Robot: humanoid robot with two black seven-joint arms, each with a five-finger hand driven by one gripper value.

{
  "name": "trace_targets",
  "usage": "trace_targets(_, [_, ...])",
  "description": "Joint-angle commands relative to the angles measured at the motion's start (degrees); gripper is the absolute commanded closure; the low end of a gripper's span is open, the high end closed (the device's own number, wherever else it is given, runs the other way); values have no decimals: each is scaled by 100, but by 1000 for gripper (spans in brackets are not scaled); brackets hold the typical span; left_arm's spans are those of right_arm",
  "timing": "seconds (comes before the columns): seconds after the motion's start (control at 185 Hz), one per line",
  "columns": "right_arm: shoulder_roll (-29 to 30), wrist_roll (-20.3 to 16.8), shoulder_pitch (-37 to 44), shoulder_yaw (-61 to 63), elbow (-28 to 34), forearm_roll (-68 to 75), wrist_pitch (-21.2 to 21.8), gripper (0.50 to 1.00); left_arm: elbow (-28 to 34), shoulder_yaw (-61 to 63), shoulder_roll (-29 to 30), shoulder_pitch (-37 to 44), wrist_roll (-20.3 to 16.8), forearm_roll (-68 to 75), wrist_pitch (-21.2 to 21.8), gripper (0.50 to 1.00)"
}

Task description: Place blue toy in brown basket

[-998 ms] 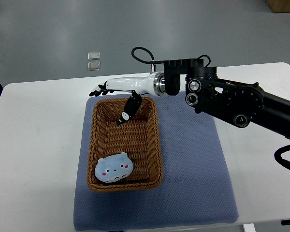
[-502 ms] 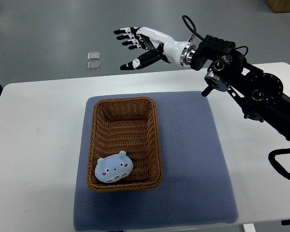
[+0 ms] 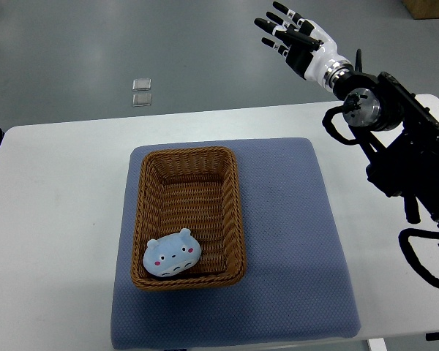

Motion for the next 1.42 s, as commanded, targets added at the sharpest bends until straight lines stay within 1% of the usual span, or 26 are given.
trace_targets(0.0, [8, -18, -81, 78, -340, 111, 44, 599, 0, 0, 0, 2, -5, 0, 0, 500])
trace_targets(0.194, [-1, -18, -195, 69, -621, 1175, 140, 599, 0, 0, 0, 2, -5, 0, 0, 500])
trace_targets(0.318, [-1, 44, -274, 52, -691, 1263, 211, 599, 0, 0, 0, 2, 4, 0, 0, 500])
trace_targets(0.372, [8, 255, -327, 25, -700, 1263, 211, 599, 0, 0, 0, 2, 4, 0, 0, 500])
trace_targets(0.464, [26, 782, -423, -1, -700, 1263, 149, 599, 0, 0, 0, -7, -5, 0, 0, 500])
trace_targets(0.507, [35, 931, -441, -1, -709, 1245, 70, 599, 0, 0, 0, 2, -5, 0, 0, 500])
trace_targets(0.55, [43, 1002, -459, -1, -700, 1245, -35, 599, 0, 0, 0, 2, 4, 0, 0, 500])
trace_targets(0.594, [43, 1019, -494, 8, -700, 1237, -123, 599, 0, 0, 0, 2, 3, 0, 0, 500])
trace_targets(0.836, [35, 1037, -608, -54, -674, 1193, -88, 597, 0, 0, 0, 2, 4, 0, 0, 500])
trace_targets(0.901, [35, 1099, -687, -115, -674, 1114, -88, 597, 0, 0, 0, 2, 4, 0, 0, 500])
trace_targets(1.041, [17, 1388, -740, -335, -674, 771, -62, 597, 0, 0, 0, -7, 4, 0, 0, 500])
trace_targets(1.085, [17, 1424, -749, -370, -674, 692, -62, 595, 0, 0, 0, 2, -5, -8, 0, 500])
trace_targets(1.414, [26, 1441, -801, -370, -674, 665, -70, 595, 0, 0, 0, 2, 4, 0, 0, 500])
